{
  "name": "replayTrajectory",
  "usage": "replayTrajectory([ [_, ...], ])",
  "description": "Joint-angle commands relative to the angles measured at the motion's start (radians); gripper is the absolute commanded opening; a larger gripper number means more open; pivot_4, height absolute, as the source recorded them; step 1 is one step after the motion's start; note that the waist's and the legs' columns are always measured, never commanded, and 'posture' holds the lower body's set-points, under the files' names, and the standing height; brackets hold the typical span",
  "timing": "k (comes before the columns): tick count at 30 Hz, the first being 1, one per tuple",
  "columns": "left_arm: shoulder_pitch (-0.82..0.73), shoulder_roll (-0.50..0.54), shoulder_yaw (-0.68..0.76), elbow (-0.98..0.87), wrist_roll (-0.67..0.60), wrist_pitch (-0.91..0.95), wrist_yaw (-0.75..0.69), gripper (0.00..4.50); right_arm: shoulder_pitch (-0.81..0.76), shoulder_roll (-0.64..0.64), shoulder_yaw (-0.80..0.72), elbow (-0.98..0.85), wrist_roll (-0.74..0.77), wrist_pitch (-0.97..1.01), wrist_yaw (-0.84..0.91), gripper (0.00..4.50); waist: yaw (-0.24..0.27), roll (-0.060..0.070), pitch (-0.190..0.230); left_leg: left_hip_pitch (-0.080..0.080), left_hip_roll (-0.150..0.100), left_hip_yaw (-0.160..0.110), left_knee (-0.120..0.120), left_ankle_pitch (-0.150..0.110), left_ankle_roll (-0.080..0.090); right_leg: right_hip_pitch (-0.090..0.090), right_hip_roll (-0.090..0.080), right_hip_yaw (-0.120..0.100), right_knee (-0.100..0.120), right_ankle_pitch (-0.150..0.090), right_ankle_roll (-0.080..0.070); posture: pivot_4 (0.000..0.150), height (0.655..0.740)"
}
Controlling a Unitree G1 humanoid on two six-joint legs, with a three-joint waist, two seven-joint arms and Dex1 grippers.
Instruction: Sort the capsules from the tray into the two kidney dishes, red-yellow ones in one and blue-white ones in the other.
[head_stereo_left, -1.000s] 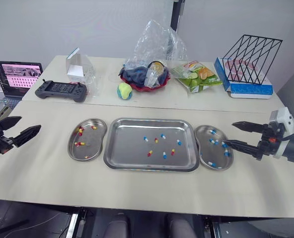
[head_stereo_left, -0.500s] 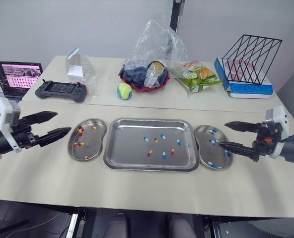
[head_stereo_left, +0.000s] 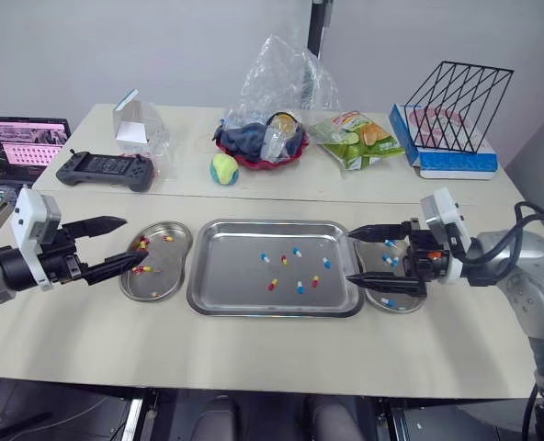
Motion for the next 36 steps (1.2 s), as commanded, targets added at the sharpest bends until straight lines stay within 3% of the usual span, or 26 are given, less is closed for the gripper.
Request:
replayTrajectory([
  [1,0.026,0.003,0.05,-0.097,-0.054,0.035,0.005,4.47,-0.008,-0.028,-0.026,0.01,0.008,-0.008,0.03,4.5,0.008,0.0,0.0,-0.001,0.0,0.0,0.001,0.0,0.0,0.0,0.0,0.0,0.0,0.0,0.0,0.15,0.7174],
  [7,-0.013,-0.03,-0.043,-0.224,-0.117,0.101,0.056,4.47,0.02,-0.079,-0.086,0.021,0.027,-0.009,0.067,4.5,0.02,0.0,0.0,-0.005,-0.001,0.0,0.003,0.0,0.0,-0.004,-0.001,0.0,0.002,0.0,0.0,0.15,0.7174],
  [12,-0.149,-0.111,-0.231,-0.289,-0.112,0.172,0.141,4.47,0.117,-0.135,-0.19,-0.015,0.049,0.007,0.065,4.5,0.025,0.0,0.0,-0.005,-0.002,-0.001,0.004,0.0,0.0,-0.003,-0.001,0.0,0.002,0.0,0.0,0.15,0.7174],
  [17,-0.268,-0.188,-0.421,-0.279,-0.031,0.228,0.222,4.47,0.257,-0.168,-0.33,-0.068,0.072,0.024,0.047,4.5,0.024,0.0,0.0,-0.005,-0.002,-0.001,0.004,0.0,0.0,-0.003,-0.001,0.0,0.002,0.0,0.0,0.15,0.7174],
  [25,-0.399,-0.361,-0.656,-0.116,0.204,0.118,0.291,4.47,0.497,-0.161,-0.53,-0.175,0.074,0.055,0.0,4.5,0.02,0.0,0.0,-0.001,-0.003,-0.002,0.004,0.0,0.001,0.001,-0.001,0.0,0.001,0.0,0.0,0.15,0.7174],
  [36,-0.385,-0.467,-0.768,-0.126,0.354,0.157,0.413,4.47,0.563,-0.144,-0.57,-0.236,0.095,0.054,-0.077,4.5,0.018,0.0,0.0,0.0,-0.004,-0.002,0.004,0.0,0.001,0.003,-0.001,0.001,0.001,0.0,0.001,0.15,0.7174],
])
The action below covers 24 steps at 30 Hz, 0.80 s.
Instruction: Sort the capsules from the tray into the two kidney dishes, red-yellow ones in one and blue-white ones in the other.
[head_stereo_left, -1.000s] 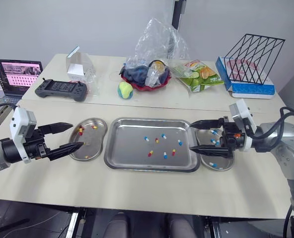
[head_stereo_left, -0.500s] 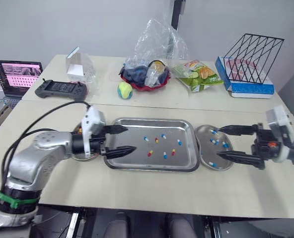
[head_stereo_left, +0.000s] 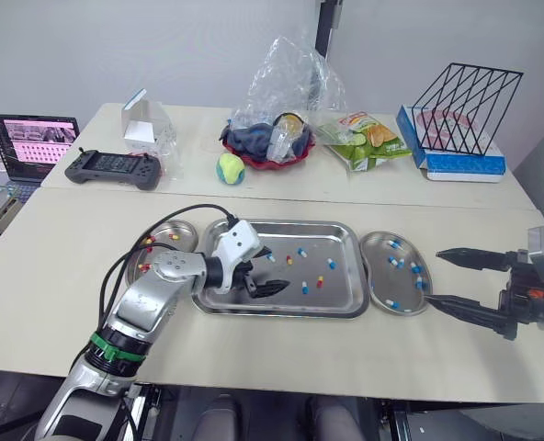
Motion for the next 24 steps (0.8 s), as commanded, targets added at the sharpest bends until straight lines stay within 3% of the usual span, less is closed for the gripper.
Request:
replayTrajectory([
  [1,-0.001,0.001,-0.027,-0.033,0.057,0.002,0.025,4.47,0.006,-0.003,-0.041,-0.031,0.021,0.005,-0.019,4.5,0.0,0.0,0.0,0.0,0.0,0.0,0.0,0.0,0.0,0.0,0.0,0.0,0.0,0.0,0.0,0.15,0.7174],
  [3,0.009,0.009,-0.046,-0.037,0.085,-0.005,0.027,4.47,0.008,-0.008,-0.039,-0.028,0.019,0.004,-0.025,4.5,0.0,0.0,0.0,0.0,0.0,0.0,0.0,0.0,0.0,0.0,0.0,0.0,0.0,0.0,0.0,0.15,0.7174],
  [6,0.021,-0.013,-0.048,-0.018,0.113,0.019,0.066,3.67,0.003,-0.019,-0.028,-0.017,0.01,0.003,-0.032,4.5,0.0,0.0,0.0,0.0,0.0,0.0,0.0,0.0,0.0,0.0,0.0,0.0,0.0,0.0,0.0,0.15,0.7174],
  [17,0.018,-0.05,-0.096,0.004,0.198,0.029,0.088,0.02,-0.035,-0.061,0.002,0.024,0.006,0.005,-0.034,4.5,0.003,0.0,0.0,0.001,0.0,0.0,0.0,0.0,0.0,0.001,0.0,0.0,0.0,0.0,0.0,0.15,0.7174],
  [24,0.009,-0.071,-0.011,0.006,0.154,0.021,0.09,0.02,-0.051,-0.066,0.02,0.044,-0.001,-0.007,-0.03,4.5,0.002,0.0,0.0,0.002,0.0,0.0,0.0,0.0,0.0,0.002,0.0,0.0,0.0,0.0,0.0,0.15,0.7174],
])
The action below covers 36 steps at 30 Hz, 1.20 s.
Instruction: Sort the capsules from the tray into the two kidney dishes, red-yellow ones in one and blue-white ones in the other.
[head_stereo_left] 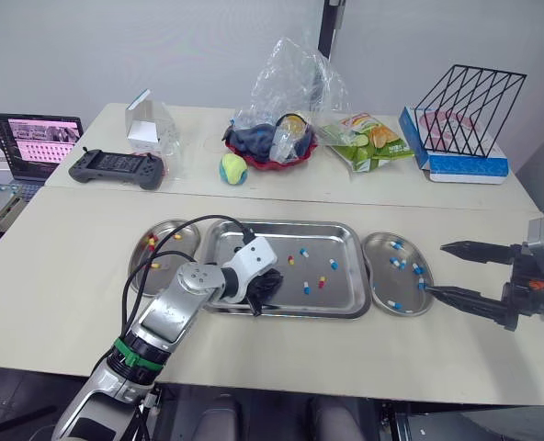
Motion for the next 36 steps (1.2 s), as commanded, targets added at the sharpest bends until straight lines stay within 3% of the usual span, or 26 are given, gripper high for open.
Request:
replayTrajectory([
  [1,-0.014,-0.017,0.111,-0.023,-0.077,0.0,-0.015,0.02,-0.022,-0.018,-0.001,0.008,-0.006,-0.012,0.007,4.5,0.0,0.0,0.0,0.0,0.0,0.0,0.0,0.0,0.0,0.0,0.0,0.0,0.0,0.0,0.0,0.15,0.7174],
  [6,-0.041,0.012,0.317,-0.049,-0.196,-0.033,-0.038,0.02,-0.077,-0.015,0.06,0.048,-0.023,-0.031,0.014,4.5,-0.005,0.0,0.0,0.0,0.001,0.0,0.0,0.0,0.0,-0.001,0.0,0.0,0.001,0.0,0.0,0.15,0.7174],
  [12,-0.066,0.091,0.52,0.11,-0.21,-0.029,0.041,0.02,-0.133,-0.013,0.11,0.085,-0.03,-0.028,0.03,4.5,-0.005,0.0,0.0,0.0,0.0,0.0,0.0,0.0,0.0,-0.001,0.0,0.0,0.001,0.0,0.0,0.15,0.7174],
  [15,-0.047,0.147,0.532,0.151,-0.172,-0.073,0.042,0.02,-0.153,-0.015,0.131,0.104,-0.038,-0.033,0.038,4.5,-0.004,0.0,0.0,0.0,0.0,0.0,0.0,0.0,0.0,-0.001,0.0,0.0,0.0,0.0,0.0,0.15,0.7174],
  [19,-0.017,0.15,0.57,0.129,-0.212,-0.043,0.055,0.02,-0.178,-0.016,0.149,0.122,-0.046,-0.037,0.053,4.5,0.005,0.0,0.0,-0.001,0.0,0.0,0.0,0.0,0.0,-0.001,-0.001,-0.001,0.0,0.0,0.0,0.15,0.7174],
  [28,0.073,0.216,0.533,0.177,-0.175,-0.065,0.015,0.02,-0.231,0.002,0.194,0.153,-0.066,-0.053,0.058,4.5,-0.003,0.0,0.0,0.0,0.001,0.0,-0.001,0.0,0.0,-0.002,0.0,0.0,0.0,0.0,0.0,0.15,0.7174],
  [36,0.084,0.237,0.571,0.191,-0.194,-0.062,0.016,2.73,-0.221,-0.003,0.181,0.166,-0.068,-0.07,0.071,4.5,-0.003,0.0,0.0,-0.001,0.001,0.0,-0.001,0.0,0.0,-0.002,0.0,0.0,0.0,0.0,0.0,0.15,0.7174],
])
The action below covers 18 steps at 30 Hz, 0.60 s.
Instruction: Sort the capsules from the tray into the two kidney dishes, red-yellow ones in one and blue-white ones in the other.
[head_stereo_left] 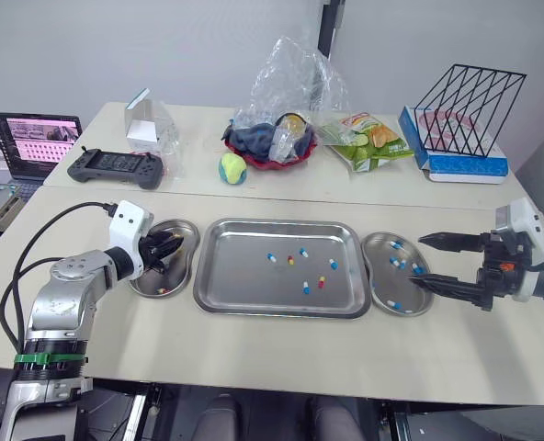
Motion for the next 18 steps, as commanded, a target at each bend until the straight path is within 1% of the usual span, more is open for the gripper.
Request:
replayTrajectory([
  [1,-0.008,0.02,0.036,-0.022,-0.019,-0.011,-0.005,3.08,-0.007,-0.008,-0.031,0.001,0.0,-0.024,0.007,4.5,0.0,0.0,0.0,0.0,0.0,0.0,0.0,0.0,0.0,0.0,0.0,0.0,0.0,0.0,0.0,0.15,0.7174],
  [4,-0.013,0.028,0.052,-0.031,-0.034,-0.014,-0.006,4.08,-0.014,-0.009,-0.026,0.01,-0.004,-0.03,0.009,4.5,0.001,0.0,0.0,0.0,0.0,0.0,0.0,0.0,0.0,0.0,0.0,0.0,0.0,0.0,0.0,0.15,0.7174],
  [5,-0.02,0.041,0.077,-0.026,-0.049,-0.025,-0.02,4.43,-0.024,-0.011,-0.025,0.023,-0.007,-0.034,0.011,4.5,0.0,0.0,0.0,0.0,0.0,0.0,0.0,0.0,0.0,0.0,0.0,0.0,0.0,0.0,0.0,0.15,0.7174],
  [7,-0.03,0.075,0.125,-0.014,-0.078,-0.05,-0.061,4.48,-0.041,-0.015,-0.021,0.05,-0.013,-0.041,0.015,4.5,0.0,0.0,0.0,0.0,0.0,0.0,0.0,0.0,0.0,-0.001,0.0,0.0,0.0,0.0,0.0,0.15,0.7174],
  [9,-0.013,0.153,0.183,-0.016,-0.154,-0.111,-0.245,4.48,-0.058,-0.016,-0.012,0.091,-0.022,-0.046,0.021,4.5,-0.005,-0.001,0.001,0.0,0.001,0.0,0.0,0.0,0.0,-0.001,0.001,0.0,0.0,0.0,0.0,0.15,0.7174],
  [10,-0.012,0.194,0.21,0.008,-0.18,-0.131,-0.315,4.48,-0.065,-0.016,-0.007,0.109,-0.027,-0.051,0.029,4.5,-0.007,-0.001,0.001,-0.001,0.001,0.0,0.0,0.0,0.0,-0.002,0.001,0.0,0.0,0.0,0.0,0.15,0.7174],
  [11,-0.012,0.22,0.225,0.028,-0.196,-0.143,-0.355,4.48,-0.071,-0.016,-0.005,0.12,-0.03,-0.055,0.035,4.5,-0.009,-0.001,0.001,0.0,0.002,0.001,-0.001,0.0,0.0,-0.002,0.001,0.0,0.0,0.0,0.0,0.15,0.7174],
  [15,-0.017,0.336,0.256,0.18,-0.17,-0.23,-0.457,4.48,-0.098,-0.023,-0.008,0.186,-0.048,-0.075,0.064,4.5,-0.007,0.002,0.001,0.0,0.001,0.002,-0.002,0.0,0.0,-0.001,0.0,0.0,-0.001,0.0,0.0,0.15,0.7174],
  [16,-0.012,0.357,0.266,0.204,-0.179,-0.229,-0.487,4.48,-0.101,-0.023,-0.01,0.204,-0.057,-0.085,0.064,4.5,-0.007,0.002,0.001,0.001,0.001,0.002,-0.002,0.0,0.0,-0.001,0.0,0.0,0.0,0.0,0.0,0.15,0.7174],
  [18,0.037,0.392,0.293,0.237,-0.22,-0.218,-0.595,4.48,-0.095,-0.026,-0.018,0.238,-0.079,-0.113,0.068,4.5,-0.007,0.002,0.001,0.001,0.001,0.002,-0.002,0.0,0.0,-0.001,0.001,0.0,0.0,0.0,0.0,0.15,0.7174],
])
